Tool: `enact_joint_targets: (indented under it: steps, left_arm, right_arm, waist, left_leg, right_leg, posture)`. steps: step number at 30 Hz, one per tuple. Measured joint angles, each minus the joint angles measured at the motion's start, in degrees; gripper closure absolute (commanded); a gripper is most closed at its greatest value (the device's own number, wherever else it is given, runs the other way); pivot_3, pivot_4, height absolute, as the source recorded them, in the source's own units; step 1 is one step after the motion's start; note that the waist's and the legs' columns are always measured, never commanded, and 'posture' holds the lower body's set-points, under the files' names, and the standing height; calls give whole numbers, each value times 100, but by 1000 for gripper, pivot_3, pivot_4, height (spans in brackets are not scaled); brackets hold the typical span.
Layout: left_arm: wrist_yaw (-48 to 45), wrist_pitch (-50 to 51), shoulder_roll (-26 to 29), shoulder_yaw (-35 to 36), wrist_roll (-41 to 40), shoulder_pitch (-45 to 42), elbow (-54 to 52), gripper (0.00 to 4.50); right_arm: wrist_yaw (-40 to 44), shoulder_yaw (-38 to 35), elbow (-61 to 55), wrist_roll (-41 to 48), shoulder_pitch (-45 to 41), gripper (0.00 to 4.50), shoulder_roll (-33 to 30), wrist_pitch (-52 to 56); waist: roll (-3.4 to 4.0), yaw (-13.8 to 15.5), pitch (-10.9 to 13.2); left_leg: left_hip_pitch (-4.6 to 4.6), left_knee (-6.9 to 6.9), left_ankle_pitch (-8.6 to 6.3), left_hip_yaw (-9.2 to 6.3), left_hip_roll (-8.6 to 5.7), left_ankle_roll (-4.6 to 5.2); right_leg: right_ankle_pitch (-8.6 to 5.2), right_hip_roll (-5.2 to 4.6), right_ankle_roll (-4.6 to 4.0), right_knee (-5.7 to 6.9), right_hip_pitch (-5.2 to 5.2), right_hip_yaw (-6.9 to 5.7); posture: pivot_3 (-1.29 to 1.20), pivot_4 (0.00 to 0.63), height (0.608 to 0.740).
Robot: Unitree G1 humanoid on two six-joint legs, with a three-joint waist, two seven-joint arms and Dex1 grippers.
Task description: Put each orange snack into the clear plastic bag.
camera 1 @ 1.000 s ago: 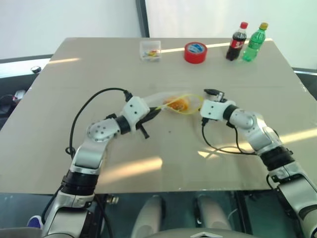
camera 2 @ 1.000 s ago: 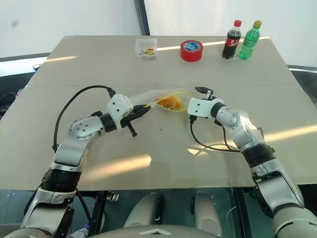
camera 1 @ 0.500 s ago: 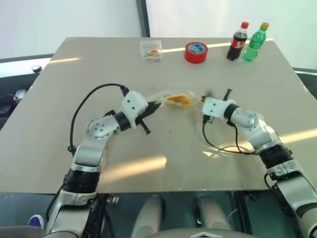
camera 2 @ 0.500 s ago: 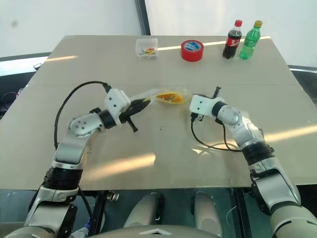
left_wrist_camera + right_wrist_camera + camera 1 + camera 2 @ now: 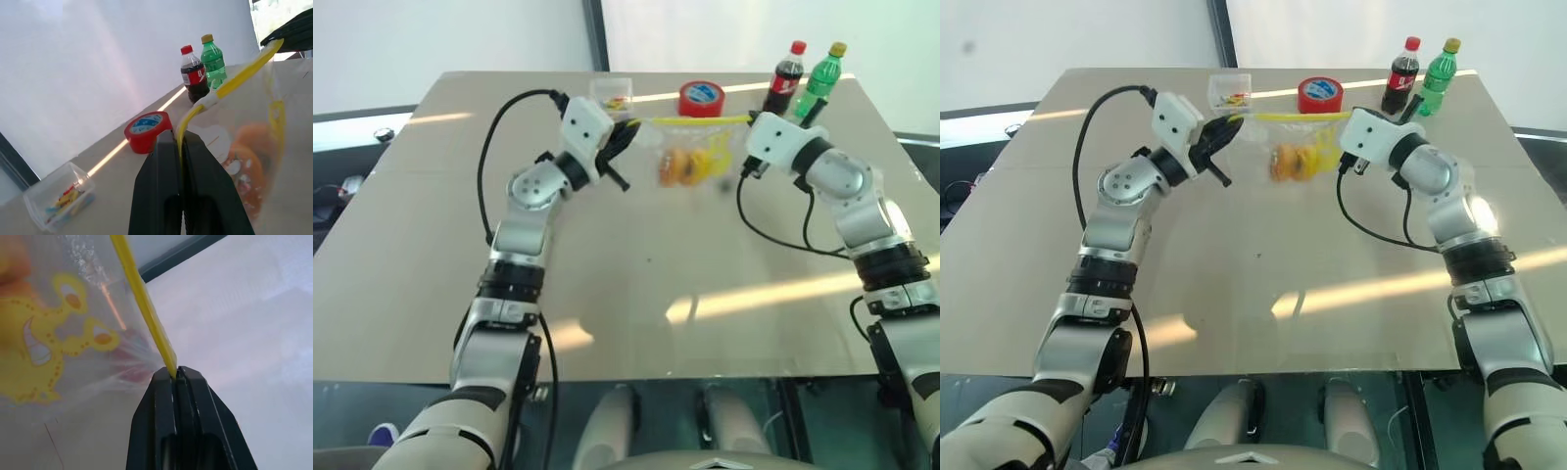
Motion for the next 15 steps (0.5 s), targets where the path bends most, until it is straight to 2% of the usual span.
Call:
enact_joint_targets:
  steps: [3, 5, 9, 10, 13, 15]
  left_arm:
    - [-241, -246, 149, -132, 40, 298, -202, 4500]
    - [-435, -329, 308, -240, 60, 916, -639, 4500]
    - [-587, -346, 509, -576, 279, 2123, -1119, 4500]
    - [-589, -345, 519, -598, 297, 2168, -1119, 4500]
    - [-585, -418, 632, -613, 445, 2256, -1345, 4500]
    - [-583, -418, 678, -601, 469, 2261, -1440, 4500]
  right_arm:
    - [117, -160, -768, 105, 508, 4485, -194, 190]
    - [308, -273, -1677, 291, 1335, 4485, -193, 601]
    - [535, -52, -2756, 322, 3012, 4485, 24, 1367]
    - [548, -5, -2776, 314, 3067, 4485, 29, 1415]
    - [755, -15, -3141, 448, 3401, 3717, 20, 1637]
    - [830, -20, -3252, 554, 3598, 2833, 22, 1732]
  waist:
    - [1, -18, -2]
    - [1, -19, -9]
    - [2, 30, -5]
    - [3, 40, 1]
    - [4, 58, 3]
    - [7, 65, 5]
  left_leg:
    - [1, -13, 0, 6, 8, 0]
    - [1, -23, -1, 8, 17, 1]
    - [-5, -3, -4, 7, 11, 8]
    - [-3, 18, -7, 7, 7, 14]
    - [36, 52, -18, -12, 3, 34]
    - [90, 51, -19, -16, 3, 35]
  right_leg:
    - [-1, 1, 0, -14, -2, 4]
    - [-1, 1, -1, -19, -2, 7]
    - [0, -4, 1, -3, -5, 8]
    - [3, -4, 6, 20, -2, 9]
    - [4, 0, 8, 53, 41, -6]
    - [2, 2, 8, 51, 100, -11]
  posture:
    - [0, 150, 740]
    - [0, 150, 740]
    - [0, 150, 740]
    - [0, 150, 740]
    - [0, 150, 740]
    - [0, 150, 740]
